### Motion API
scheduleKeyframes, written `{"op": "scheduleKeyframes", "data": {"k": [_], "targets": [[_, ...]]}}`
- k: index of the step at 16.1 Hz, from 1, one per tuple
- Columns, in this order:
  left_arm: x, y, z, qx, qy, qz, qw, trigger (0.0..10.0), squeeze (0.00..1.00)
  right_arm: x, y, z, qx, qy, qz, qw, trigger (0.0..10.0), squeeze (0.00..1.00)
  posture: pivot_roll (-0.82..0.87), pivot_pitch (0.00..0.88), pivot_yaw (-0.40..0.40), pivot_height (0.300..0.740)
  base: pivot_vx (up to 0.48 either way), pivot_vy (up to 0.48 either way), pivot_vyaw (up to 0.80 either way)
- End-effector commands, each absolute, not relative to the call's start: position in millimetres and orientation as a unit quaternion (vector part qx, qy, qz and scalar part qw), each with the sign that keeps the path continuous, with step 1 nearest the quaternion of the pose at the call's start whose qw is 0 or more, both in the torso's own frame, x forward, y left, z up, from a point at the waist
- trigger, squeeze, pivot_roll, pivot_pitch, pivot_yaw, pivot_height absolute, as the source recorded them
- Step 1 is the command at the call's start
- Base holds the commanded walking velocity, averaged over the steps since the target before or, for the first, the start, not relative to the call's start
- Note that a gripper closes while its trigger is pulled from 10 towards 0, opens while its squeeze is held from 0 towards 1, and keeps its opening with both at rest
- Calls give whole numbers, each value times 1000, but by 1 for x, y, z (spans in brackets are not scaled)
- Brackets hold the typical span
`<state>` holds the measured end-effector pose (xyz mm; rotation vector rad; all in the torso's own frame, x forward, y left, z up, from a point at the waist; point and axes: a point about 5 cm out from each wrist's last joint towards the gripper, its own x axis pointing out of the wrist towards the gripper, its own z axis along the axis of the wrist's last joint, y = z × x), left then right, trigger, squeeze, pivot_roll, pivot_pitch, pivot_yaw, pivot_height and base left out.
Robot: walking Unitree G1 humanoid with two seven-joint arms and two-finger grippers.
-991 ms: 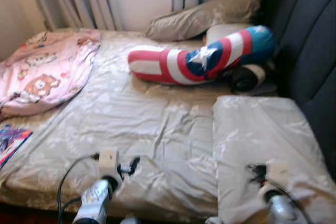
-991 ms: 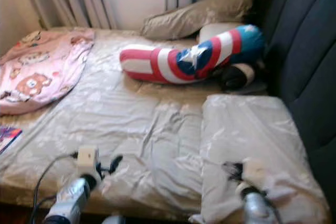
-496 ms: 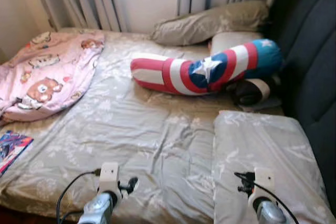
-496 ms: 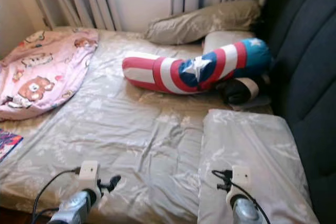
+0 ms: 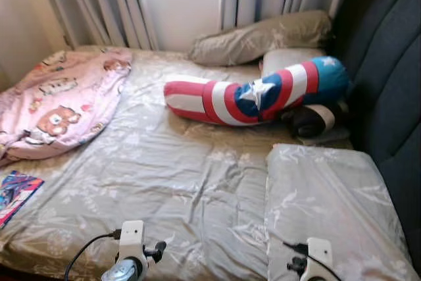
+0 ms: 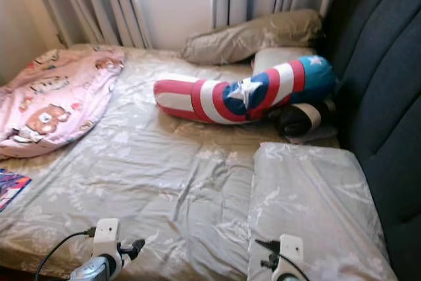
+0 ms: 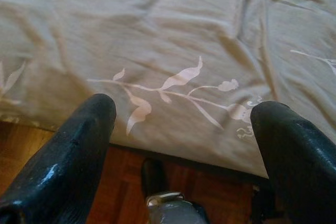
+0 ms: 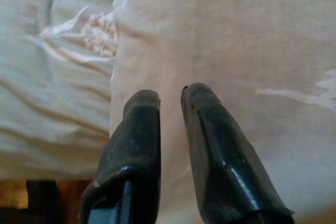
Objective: Clean up the room
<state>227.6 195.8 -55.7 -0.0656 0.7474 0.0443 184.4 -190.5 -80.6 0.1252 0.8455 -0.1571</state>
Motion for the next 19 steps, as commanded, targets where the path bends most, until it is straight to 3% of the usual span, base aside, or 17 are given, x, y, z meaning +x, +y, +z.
{"op": "scheduleKeyframes", "data": {"k": [1, 2, 3, 10, 11, 17, 19], "targets": [[224, 197, -58, -30, 377, 25, 926, 10000, 0, 184, -190, -81, 64, 414, -83, 904, 10000, 0, -20, 0, -2, 740, 0, 0, 0], [225, 197, -58, -29, 377, 23, 926, 10000, 0, 184, -192, -81, 68, 408, -95, 905, 10000, 0, -23, 0, -1, 740, 0, 0, 0], [224, 197, -58, -27, 378, 21, 925, 10000, 0, 186, -196, -79, 64, 400, -104, 909, 10000, 1000, -27, 0, 0, 740, 0, 0, 0], [221, 193, -61, -9, 387, 4, 922, 10000, 0, 186, -202, -78, 52, 399, -112, 909, 10000, 1000, -30, 0, 4, 740, 0, 0, 0], [220, 193, -61, -6, 387, 1, 922, 10000, 0, 183, -199, -80, 52, 406, -105, 906, 10000, 0, -30, 0, 4, 740, 0, 0, 0], [217, 191, -63, 4, 393, -12, 920, 10000, 0, 180, -195, -82, 29, 420, -77, 904, 10000, 0, -23, 0, 0, 740, 0, 0, 0], [217, 191, -64, 10, 395, -12, 919, 10000, 0, 180, -194, -82, 24, 417, -70, 906, 10000, 0, -21, 0, -2, 740, 0, 382, 800]]}}
